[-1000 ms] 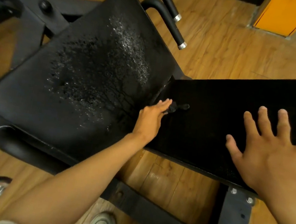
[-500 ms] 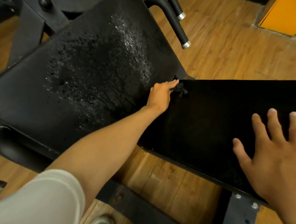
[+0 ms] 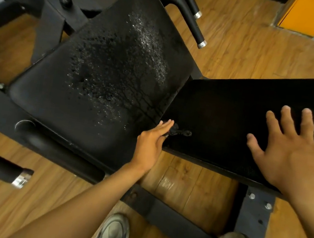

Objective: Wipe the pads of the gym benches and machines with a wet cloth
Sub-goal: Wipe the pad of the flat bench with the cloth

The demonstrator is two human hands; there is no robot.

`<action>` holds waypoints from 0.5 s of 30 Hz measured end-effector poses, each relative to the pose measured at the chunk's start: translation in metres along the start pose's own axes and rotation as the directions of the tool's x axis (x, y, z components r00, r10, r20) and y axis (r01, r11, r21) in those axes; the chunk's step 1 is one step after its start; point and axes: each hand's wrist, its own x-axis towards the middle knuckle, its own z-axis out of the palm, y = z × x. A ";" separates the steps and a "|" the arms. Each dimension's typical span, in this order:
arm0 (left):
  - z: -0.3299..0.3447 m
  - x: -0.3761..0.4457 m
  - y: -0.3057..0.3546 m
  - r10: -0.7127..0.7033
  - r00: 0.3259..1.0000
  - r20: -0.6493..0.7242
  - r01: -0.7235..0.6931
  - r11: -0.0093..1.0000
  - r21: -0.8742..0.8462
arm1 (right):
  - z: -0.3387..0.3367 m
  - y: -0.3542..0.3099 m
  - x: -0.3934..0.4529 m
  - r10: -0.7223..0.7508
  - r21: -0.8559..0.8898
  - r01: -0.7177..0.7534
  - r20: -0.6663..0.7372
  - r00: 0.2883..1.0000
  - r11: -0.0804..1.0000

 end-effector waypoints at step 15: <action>0.019 0.004 0.032 0.093 0.995 0.040 -0.090 0.994 -0.062 | 0.008 0.003 0.003 -0.013 -0.007 0.013 -0.037 0.999 1.000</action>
